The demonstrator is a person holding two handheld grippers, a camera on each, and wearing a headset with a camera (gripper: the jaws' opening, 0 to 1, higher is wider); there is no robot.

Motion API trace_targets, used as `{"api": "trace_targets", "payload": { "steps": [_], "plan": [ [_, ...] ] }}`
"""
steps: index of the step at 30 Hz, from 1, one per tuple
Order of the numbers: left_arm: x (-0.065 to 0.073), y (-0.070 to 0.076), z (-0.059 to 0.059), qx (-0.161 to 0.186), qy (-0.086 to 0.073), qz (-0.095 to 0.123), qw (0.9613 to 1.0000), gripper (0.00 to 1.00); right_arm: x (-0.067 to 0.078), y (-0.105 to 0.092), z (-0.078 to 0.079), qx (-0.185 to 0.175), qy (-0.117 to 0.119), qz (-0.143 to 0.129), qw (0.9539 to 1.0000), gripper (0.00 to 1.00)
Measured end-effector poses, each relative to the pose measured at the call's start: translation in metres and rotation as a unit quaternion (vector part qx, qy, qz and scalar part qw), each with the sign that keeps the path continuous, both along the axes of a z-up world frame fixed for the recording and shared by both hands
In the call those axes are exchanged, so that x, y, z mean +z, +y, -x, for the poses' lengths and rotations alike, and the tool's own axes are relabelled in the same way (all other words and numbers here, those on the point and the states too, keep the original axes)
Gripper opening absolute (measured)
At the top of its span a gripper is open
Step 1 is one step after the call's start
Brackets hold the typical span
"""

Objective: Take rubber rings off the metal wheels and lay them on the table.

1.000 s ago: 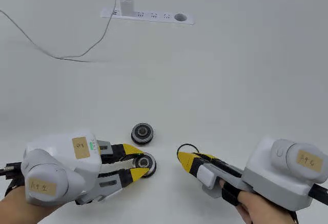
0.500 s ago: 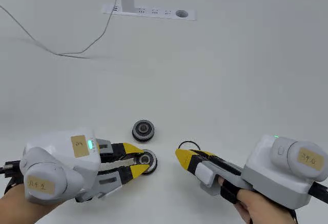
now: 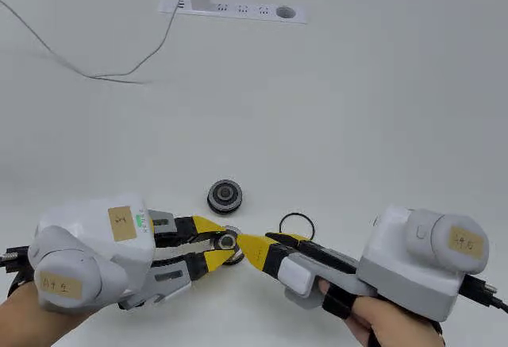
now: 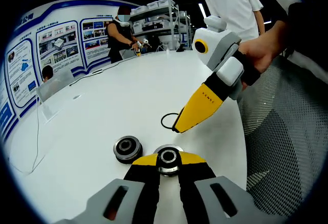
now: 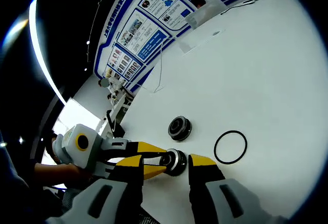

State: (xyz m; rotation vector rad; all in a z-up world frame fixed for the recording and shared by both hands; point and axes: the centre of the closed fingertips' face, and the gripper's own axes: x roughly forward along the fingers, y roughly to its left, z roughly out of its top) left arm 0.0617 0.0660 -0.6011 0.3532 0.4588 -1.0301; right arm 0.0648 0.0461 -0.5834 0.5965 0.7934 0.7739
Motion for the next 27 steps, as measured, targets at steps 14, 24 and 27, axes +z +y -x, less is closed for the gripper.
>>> {"api": "trace_targets", "payload": {
  "steps": [14,24,27],
  "plan": [
    [0.001,-0.001,0.0,-0.003,-0.003,0.002,1.0,0.13,-0.007,0.016,0.004,0.011,0.051,-0.013,0.9985,0.49],
    [0.0,0.0,-0.001,-0.003,-0.004,0.005,1.0,0.13,-0.011,0.02,0.006,0.015,0.068,-0.009,0.9975,0.5],
    [0.001,0.0,-0.001,-0.003,-0.004,0.005,1.0,0.13,-0.011,0.021,0.005,0.014,0.071,-0.007,0.9974,0.49]
  ]
}}
